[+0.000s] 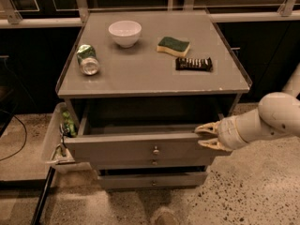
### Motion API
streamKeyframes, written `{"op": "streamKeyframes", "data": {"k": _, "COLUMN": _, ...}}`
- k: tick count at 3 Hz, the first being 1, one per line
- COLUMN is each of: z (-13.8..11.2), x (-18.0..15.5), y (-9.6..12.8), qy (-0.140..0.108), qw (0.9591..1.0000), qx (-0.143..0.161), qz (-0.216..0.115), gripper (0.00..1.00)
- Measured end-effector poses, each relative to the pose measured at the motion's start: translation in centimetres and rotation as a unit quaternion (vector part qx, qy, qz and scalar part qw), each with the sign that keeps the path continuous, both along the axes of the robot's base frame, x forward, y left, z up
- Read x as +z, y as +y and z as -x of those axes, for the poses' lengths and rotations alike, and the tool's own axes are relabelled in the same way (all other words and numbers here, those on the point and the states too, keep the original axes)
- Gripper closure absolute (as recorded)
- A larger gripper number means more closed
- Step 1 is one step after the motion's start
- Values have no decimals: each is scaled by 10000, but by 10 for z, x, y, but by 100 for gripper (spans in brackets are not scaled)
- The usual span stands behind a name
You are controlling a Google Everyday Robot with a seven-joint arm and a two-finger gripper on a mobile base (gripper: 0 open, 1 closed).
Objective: Open top drawer
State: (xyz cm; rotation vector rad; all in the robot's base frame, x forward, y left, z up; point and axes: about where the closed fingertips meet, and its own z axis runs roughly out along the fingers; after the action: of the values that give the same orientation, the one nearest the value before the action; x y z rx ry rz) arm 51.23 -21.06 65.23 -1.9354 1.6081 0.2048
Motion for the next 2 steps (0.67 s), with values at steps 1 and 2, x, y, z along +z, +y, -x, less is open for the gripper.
{"op": "streamKeyframes", "data": {"k": 1, "z": 0, "x": 7, "y": 0, "qy": 0, "qw": 10000, "qx": 0, "qz": 0, "gripper": 100}}
{"op": "streamKeyframes", "data": {"k": 2, "z": 0, "x": 10, "y": 0, "qy": 0, "qw": 10000, "qx": 0, "qz": 0, "gripper": 84}}
